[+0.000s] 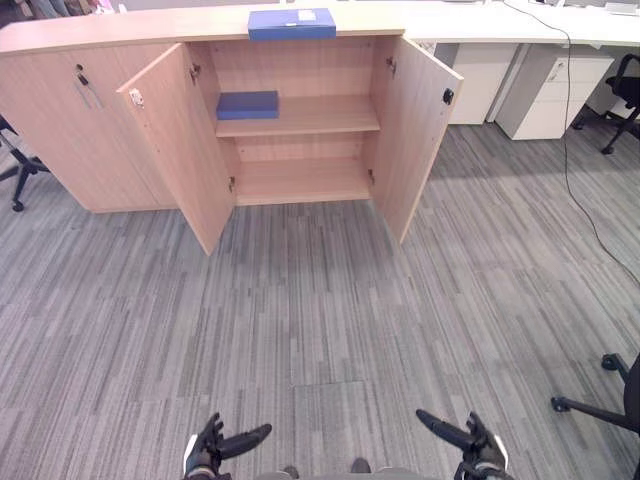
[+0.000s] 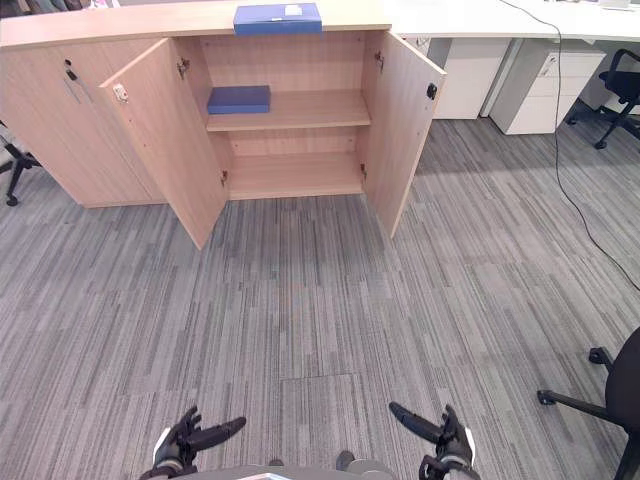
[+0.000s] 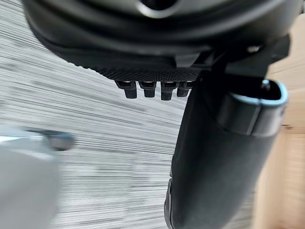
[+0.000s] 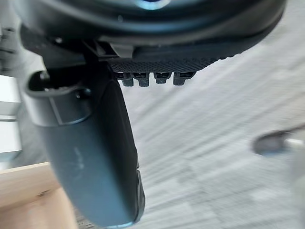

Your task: Walk over to the cabinet, pick up the folder, carry it to the office cabinet, place the folder inside the office cabinet, then close the office cabinet door

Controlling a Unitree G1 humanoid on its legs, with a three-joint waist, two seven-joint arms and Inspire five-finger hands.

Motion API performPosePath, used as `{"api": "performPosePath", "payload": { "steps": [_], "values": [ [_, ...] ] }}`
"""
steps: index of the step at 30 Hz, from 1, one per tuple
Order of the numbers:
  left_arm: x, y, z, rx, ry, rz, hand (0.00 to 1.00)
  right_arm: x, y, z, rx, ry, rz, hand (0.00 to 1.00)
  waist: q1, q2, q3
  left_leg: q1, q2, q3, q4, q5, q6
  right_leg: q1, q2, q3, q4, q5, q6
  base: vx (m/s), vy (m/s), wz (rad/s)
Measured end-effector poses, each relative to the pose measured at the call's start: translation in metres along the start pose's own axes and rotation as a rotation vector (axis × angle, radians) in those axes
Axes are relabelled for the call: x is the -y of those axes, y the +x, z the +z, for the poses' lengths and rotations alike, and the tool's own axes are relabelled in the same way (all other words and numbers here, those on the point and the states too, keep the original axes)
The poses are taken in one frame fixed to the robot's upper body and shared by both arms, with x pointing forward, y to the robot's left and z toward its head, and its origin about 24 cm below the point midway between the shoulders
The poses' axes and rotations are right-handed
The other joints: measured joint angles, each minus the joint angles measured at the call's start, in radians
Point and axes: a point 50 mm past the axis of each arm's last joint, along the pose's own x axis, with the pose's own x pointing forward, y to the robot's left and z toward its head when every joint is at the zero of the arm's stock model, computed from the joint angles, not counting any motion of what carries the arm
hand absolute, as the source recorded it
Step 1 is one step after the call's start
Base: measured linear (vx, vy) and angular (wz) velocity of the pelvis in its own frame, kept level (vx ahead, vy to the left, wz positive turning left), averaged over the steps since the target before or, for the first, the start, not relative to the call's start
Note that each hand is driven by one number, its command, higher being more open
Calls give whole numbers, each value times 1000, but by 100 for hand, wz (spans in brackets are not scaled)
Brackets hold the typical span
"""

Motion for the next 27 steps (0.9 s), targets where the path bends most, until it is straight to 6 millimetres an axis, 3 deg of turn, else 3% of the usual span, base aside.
{"api": "performPosePath", "payload": {
  "steps": [4, 13, 19, 21, 23, 25, 26, 27],
  "values": [
    [-2, 2, 16, 79, 10, -7, 100, 2, 3, 16, 70, -75, 17, 100, -7, 1, 4, 14, -10, 2, -18, -1, -1, 19, -11, -8, -25, 5, 8, 61, 39, 3],
    [-3, 1, 15, 76, 25, -13, 100, -9, 4, 18, 77, -180, 80, 100, -19, 5, 22, 4, -14, 21, -14, -11, -8, 11, -16, -12, -26, 3, 14, -6, 3, -2],
    [4, -1, 17, 98, -3, -8, 100, -21, 14, 43, 143, -204, 97, 100, -11, 25, 53, -127, 0, 76, 133, -99, 22, -78, -16, 14, -6, -14, 39, -46, 25, -20],
    [9, -2, 18, 104, -15, -12, 100, -21, 16, 48, 155, -207, 91, 100, -3, 36, 60, -163, 2, 84, 205, -151, 36, -135, -26, 14, 103, -80, 61, 80, 87, -12],
    [9, -2, 22, 120, -18, -11, 100, -22, 16, 49, 152, -213, 92, 100, 3, 30, 70, -164, -8, 85, 251, -195, 57, -199, -50, 8, 279, -149, 79, 133, 91, -9],
    [7, -1, 27, 141, -12, -4, 100, -33, 17, 53, 167, -226, 124, 100, 0, 33, 105, -118, -19, 79, 261, -236, 84, -341, -89, -31, 632, -158, 85, 247, 145, -1],
    [6, -1, 31, 153, -8, -4, 100, -35, 17, 52, 164, -232, 133, 100, -2, 30, 115, -96, -24, 76, 256, -240, 87, -367, -97, -41, 690, -178, 83, 348, 131, 14],
    [6, 1, 36, 168, -18, 2, 100, -37, 16, 49, 158, -244, 146, 100, 2, 32, 133, -43, -23, 71, 226, -249, 88, -395, -101, -77, 686, -218, 56, 286, 69, 13]
  ]
}}
